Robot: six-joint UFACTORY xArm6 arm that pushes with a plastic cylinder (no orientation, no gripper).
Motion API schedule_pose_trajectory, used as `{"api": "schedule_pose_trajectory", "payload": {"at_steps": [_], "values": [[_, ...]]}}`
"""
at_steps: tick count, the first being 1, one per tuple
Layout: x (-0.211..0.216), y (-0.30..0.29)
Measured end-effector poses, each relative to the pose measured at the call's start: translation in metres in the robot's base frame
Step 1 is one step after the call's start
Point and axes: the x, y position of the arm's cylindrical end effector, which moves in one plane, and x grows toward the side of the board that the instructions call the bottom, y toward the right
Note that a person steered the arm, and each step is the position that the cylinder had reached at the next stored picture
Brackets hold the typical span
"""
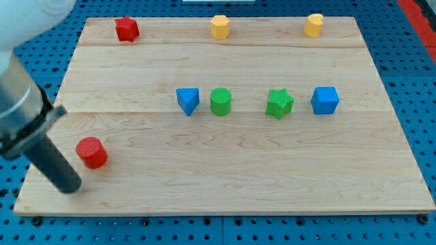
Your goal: Place the red blocks in a diagonal line
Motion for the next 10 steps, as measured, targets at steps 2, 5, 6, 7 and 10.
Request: {"api": "schedule_pose_trajectory", "payload": {"at_steps": [2, 5, 6, 7, 10], "values": [[-0.077, 0.016], [-0.071, 0.069], [-0.113, 0.089], [-0.169, 0.058], [-0.298, -0.053]]}}
